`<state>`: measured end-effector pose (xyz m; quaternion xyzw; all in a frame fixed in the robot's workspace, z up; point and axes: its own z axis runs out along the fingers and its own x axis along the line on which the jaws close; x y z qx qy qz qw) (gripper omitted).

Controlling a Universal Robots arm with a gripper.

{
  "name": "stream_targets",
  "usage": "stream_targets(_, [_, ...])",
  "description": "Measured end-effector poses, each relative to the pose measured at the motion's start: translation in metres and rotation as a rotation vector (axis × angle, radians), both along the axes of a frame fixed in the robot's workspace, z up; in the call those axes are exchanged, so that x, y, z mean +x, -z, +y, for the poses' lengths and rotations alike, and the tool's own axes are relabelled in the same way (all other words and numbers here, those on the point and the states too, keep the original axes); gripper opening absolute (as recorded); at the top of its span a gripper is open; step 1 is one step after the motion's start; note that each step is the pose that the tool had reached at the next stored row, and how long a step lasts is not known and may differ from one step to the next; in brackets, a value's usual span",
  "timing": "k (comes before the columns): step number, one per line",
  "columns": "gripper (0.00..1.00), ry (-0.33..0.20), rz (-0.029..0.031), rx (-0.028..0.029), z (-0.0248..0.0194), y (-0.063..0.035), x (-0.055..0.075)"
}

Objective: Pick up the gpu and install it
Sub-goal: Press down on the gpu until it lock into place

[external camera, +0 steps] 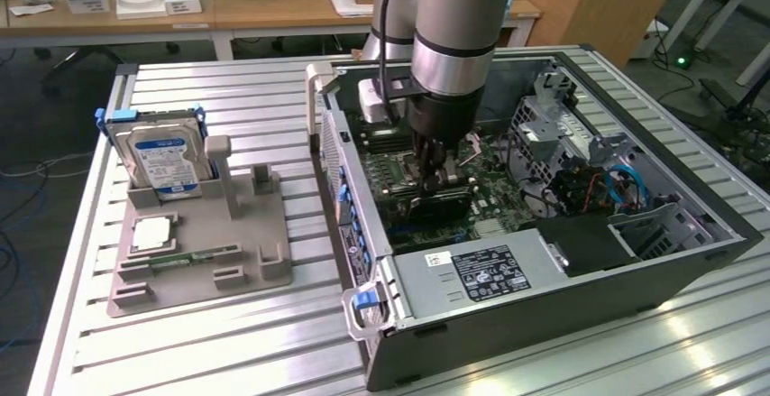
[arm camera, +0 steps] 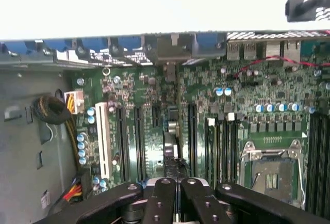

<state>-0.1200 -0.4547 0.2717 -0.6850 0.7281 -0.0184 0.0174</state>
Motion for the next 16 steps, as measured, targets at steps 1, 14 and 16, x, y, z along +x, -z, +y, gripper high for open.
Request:
stream_targets(1, [0.11, 0.0, 0.0042, -0.0002, 0.0, -0.0013, 0.0])
stream_targets(14, [0.11, 0.0, 0.0381, -0.0008, 0.0001, -0.0173, -0.012])
stream_targets(16, [0.11, -0.001, 0.0381, -0.001, 0.0002, -0.0173, -0.018])
